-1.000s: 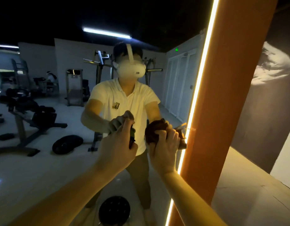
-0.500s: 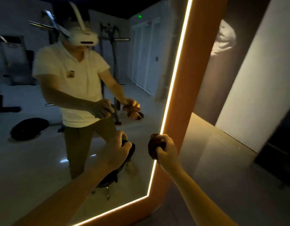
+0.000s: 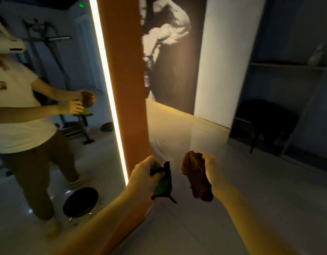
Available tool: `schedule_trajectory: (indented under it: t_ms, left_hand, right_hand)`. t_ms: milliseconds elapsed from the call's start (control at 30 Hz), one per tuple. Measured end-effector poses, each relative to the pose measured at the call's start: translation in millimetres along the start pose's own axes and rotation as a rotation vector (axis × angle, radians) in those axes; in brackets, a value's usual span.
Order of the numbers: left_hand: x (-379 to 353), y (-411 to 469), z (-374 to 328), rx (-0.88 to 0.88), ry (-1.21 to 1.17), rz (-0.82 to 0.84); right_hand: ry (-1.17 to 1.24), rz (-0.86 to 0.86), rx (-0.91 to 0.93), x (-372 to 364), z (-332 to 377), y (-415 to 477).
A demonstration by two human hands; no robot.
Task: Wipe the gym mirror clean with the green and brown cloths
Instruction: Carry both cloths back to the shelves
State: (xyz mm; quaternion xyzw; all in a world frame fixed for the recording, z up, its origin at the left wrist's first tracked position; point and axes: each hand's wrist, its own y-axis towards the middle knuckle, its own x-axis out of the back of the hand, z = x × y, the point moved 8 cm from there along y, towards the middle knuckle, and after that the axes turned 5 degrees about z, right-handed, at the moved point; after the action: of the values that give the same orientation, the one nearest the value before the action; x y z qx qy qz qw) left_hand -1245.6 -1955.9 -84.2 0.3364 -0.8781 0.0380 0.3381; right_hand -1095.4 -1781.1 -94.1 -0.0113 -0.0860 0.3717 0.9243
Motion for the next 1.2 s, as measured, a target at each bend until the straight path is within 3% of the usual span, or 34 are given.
schedule_trajectory:
  t_ms: [67, 200, 333, 467, 533, 633, 733, 900, 1000, 1133, 1200]
  left_hand:
    - [-58.3, 5.3, -34.4, -0.014, 0.028, 0.002]
    - [-176.1, 12.8, -121.8, -0.153, 0.229, -0.037]
    - [-282.7, 17.8, -218.0, -0.383, 0.284, 0.013]
    - [-375.4, 10.5, -297.1, -0.690, 0.343, 0.090]
    - [-416.6, 4.4, -329.5, -0.818, 0.337, 0.134]
    - [-470.0, -1.8, -372.6, -0.959, 0.279, 0.186]
    - [-517.8, 0.2, -401.5, -1.031, 0.199, 0.248]
    - [-595.1, 17.9, -439.8, -1.162, 0.099, 0.319]
    - [-642.9, 44.0, -469.2, -1.250, 0.085, 0.357]
    - [-703.9, 89.0, -522.6, -1.380, 0.038, 0.446]
    - [-731.2, 110.4, -550.4, -1.470, 0.024, 0.477]
  right_hand:
    - [0.086, -0.004, -0.058, 65.0, -11.9, -15.9]
    - [-0.054, 0.119, -0.084, 189.2, -38.5, -41.1]
    - [-0.333, -0.098, -0.100, 325.6, -63.4, -63.9]
    - [-0.569, -0.378, 0.041, 444.0, -73.2, -103.7]
    - [-0.828, -0.489, 0.143, 486.2, -69.4, -133.0]
    - [-1.193, -0.550, 0.221, 526.4, -71.0, -163.9]
    - [-1.386, -0.547, 0.185, 555.7, -87.1, -173.9]
    - [-1.499, -0.540, 0.181, 611.8, -115.4, -167.6]
    - [-1.496, -0.622, 0.102, 658.0, -123.5, -153.6]
    - [-1.305, -0.797, -0.030, 736.8, -128.9, -134.2]
    - [-1.345, -0.833, -0.048, 768.1, -127.0, -124.1]
